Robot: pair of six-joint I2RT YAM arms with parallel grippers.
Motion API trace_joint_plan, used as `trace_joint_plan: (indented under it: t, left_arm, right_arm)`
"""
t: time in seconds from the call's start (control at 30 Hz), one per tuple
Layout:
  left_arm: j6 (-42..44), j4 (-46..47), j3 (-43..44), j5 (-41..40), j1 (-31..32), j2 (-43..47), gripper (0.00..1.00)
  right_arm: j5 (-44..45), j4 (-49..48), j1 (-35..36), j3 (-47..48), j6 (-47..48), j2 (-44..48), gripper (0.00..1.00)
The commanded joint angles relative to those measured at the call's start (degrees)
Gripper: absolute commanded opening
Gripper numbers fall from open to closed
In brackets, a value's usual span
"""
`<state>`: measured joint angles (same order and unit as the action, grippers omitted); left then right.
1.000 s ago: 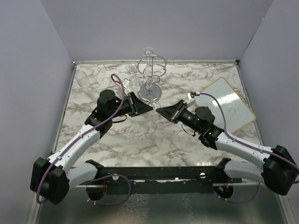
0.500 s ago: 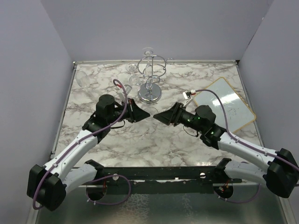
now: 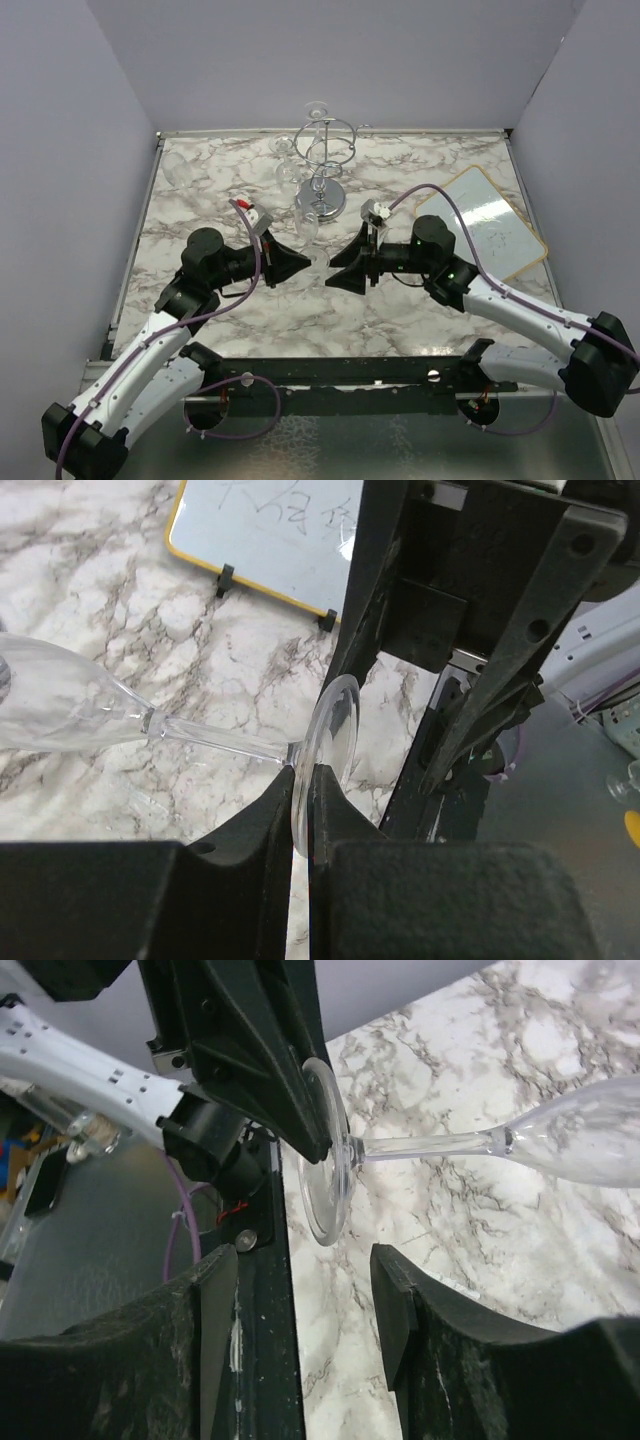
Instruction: Take the wine glass off the wine glass rack
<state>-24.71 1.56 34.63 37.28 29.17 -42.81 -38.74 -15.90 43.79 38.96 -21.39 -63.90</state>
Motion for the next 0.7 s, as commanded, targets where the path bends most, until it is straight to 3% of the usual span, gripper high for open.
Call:
trace_joint_plan:
  t: [0.0, 0.23, 0.3, 0.67]
  left_arm:
    - [6.1, 2.3, -0.8, 3.1, 0.4, 3.9, 0.00]
    - [7.3, 2.3, -1.5, 2.5, 0.5, 6.0, 0.00]
    - [7.4, 2.4, -1.5, 2.5, 0.5, 6.1, 0.00]
    - [10.4, -0.8, -1.7, 1.3, 0.5, 8.8, 0.00]
  right_arm:
    - [-8.7, -6.0, 0.2, -0.2, 5.6, -0.6, 0.54]
    - [-10.6, -18.7, 0.2, 0.1, -1.3, -5.9, 0.45]
    - [-10.7, -23.0, 0.2, 0.5, -3.9, -8.3, 0.33]
    - [-7.9, -32.2, 0.3, 0.6, -6.2, -11.7, 0.03]
